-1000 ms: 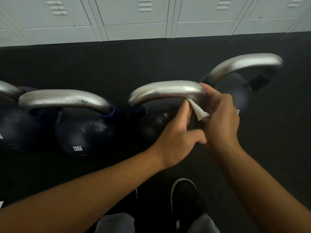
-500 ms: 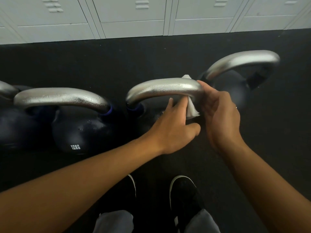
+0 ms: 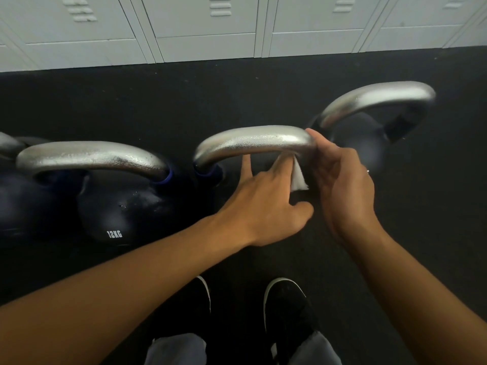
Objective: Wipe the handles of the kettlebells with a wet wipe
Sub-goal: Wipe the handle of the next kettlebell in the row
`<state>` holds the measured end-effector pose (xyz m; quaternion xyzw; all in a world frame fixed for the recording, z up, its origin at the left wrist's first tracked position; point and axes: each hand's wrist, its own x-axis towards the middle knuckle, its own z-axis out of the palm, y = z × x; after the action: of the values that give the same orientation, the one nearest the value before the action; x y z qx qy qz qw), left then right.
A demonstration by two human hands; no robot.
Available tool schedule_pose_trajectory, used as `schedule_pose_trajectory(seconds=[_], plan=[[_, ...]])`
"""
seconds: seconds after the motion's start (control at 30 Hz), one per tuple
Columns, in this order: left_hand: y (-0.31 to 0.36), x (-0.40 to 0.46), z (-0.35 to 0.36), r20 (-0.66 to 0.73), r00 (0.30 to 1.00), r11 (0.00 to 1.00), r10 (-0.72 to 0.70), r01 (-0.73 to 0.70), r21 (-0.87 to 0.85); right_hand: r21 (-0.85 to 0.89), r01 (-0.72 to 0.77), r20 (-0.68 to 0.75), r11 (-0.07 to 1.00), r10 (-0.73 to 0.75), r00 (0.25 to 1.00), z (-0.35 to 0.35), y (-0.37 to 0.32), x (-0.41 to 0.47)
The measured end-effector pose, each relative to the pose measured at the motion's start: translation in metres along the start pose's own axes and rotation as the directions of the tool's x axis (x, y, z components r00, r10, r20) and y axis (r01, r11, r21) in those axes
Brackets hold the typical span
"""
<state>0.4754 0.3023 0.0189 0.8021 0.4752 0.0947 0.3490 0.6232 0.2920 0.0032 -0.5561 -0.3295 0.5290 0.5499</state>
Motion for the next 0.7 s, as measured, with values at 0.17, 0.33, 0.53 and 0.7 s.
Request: schedule_pose_trajectory(seconds=[0.17, 0.33, 0.53, 0.7], plan=[[0.001, -0.003, 0.001, 0.021, 1.0, 0.999, -0.004, 0.003, 0.052, -0.009, 0.008, -0.005, 1.0, -0.008, 1.0, -0.001, 0.001, 0.001], [-0.001, 0.012, -0.007, 0.031, 0.999, 0.993, -0.027, 0.024, 0.117, 0.004, 0.015, -0.002, 1.0, -0.015, 1.0, 0.002, -0.001, 0.0], [0.0, -0.002, 0.003, -0.032, 0.999, 0.997, 0.001, 0.002, 0.081, 0.009, -0.001, -0.009, 1.0, 0.002, 1.0, -0.001, 0.002, 0.0], [-0.005, -0.005, 0.002, -0.011, 1.0, 0.988, 0.018, -0.016, 0.156, 0.011, -0.002, -0.007, 1.0, 0.002, 1.0, -0.002, 0.004, 0.002]])
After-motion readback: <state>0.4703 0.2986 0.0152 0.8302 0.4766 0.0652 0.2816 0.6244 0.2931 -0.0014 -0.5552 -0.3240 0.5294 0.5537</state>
